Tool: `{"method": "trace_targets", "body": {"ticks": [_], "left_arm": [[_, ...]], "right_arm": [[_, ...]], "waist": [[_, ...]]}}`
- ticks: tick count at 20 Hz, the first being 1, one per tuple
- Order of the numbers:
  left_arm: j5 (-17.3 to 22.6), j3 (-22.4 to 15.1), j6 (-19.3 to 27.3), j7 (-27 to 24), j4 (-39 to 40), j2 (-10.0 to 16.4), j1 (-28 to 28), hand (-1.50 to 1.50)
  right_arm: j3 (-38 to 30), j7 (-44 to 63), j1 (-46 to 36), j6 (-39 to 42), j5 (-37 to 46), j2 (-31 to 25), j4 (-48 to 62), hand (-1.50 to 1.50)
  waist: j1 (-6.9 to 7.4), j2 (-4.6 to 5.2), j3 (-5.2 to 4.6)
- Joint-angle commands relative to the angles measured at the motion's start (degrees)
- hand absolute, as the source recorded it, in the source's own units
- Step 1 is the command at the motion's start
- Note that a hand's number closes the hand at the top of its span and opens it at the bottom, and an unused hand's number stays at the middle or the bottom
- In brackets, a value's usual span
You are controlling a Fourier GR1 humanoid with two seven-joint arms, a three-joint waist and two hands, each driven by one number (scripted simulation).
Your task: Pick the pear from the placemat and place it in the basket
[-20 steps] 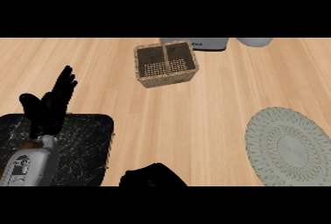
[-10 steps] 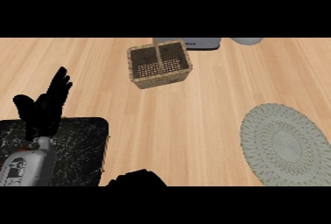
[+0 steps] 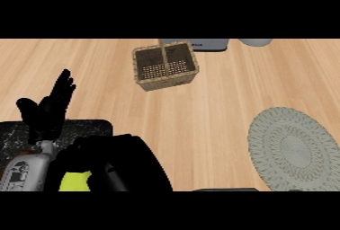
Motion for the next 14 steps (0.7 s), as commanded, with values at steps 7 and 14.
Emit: {"method": "trace_targets", "body": {"ticks": [7, 14], "left_arm": [[0.1, 0.61, -0.41, -0.45, 1.42, 0.28, -2.0, 0.0], [-0.05, 1.61, -0.25, -1.89, 3.34, 0.27, -1.38, 0.0]], "right_arm": [[-13.51, 3.83, -29.32, -0.68, -9.37, 0.46, 24.64, 1.5], [-10.61, -2.73, -33.43, -1.04, -13.47, 0.46, 36.99, 1.5]], "waist": [[0.29, 0.43, -0.02], [-0.21, 0.46, 0.04]]}}
